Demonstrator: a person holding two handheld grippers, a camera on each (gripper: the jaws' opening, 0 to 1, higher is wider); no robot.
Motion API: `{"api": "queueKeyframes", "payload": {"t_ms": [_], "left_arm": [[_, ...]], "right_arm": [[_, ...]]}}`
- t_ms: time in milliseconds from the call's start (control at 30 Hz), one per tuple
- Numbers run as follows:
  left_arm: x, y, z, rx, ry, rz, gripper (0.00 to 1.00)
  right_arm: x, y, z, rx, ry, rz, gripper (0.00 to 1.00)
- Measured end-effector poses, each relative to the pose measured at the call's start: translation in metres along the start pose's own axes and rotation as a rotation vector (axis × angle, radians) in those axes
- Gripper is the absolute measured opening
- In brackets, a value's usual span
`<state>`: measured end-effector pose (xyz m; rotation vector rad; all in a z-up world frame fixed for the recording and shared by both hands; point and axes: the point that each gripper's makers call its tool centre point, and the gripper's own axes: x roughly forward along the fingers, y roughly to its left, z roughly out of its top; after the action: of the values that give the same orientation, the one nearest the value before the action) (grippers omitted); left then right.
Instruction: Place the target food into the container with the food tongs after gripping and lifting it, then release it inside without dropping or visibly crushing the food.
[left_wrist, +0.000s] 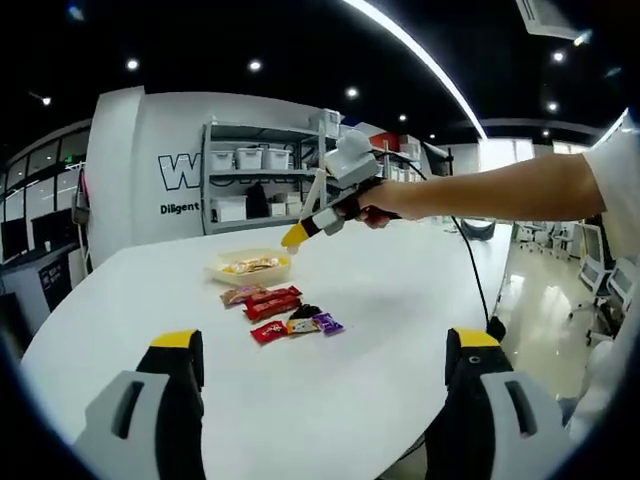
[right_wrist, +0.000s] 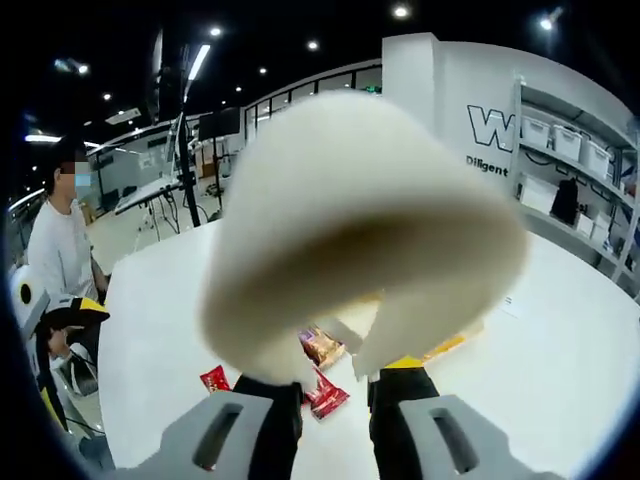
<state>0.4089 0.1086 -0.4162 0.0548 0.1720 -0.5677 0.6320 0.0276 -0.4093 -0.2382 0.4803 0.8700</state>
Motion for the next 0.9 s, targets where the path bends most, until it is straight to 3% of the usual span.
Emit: {"api": "queueKeyframes", "payload": {"t_ms": [100, 400, 567, 900], "left_arm": [[-0.003, -0.001, 0.003, -0.035, -0.018, -0.01, 0.99], [-0.004, -0.006, 0.0, 0.01, 0.008, 0.002, 0.99], [-0.003, -0.008, -0.003, 0.022, 0.018, -0.001, 0.99], [-0.002, 0.0, -0.009, 0.004, 0.024, 0.006, 0.99]], "right_arm": [[-0.002, 0.006, -0.008, 0.001, 0.012, 0.004, 0.18], [0.001, 0.01, -0.019, 0.024, 0.02, 0.031, 0.18], [0.004, 0.027, -0.034, 0.057, 0.031, 0.052, 0.18], [0.02, 0.031, -0.04, 0.065, 0.038, 0.07, 0.18]]}}
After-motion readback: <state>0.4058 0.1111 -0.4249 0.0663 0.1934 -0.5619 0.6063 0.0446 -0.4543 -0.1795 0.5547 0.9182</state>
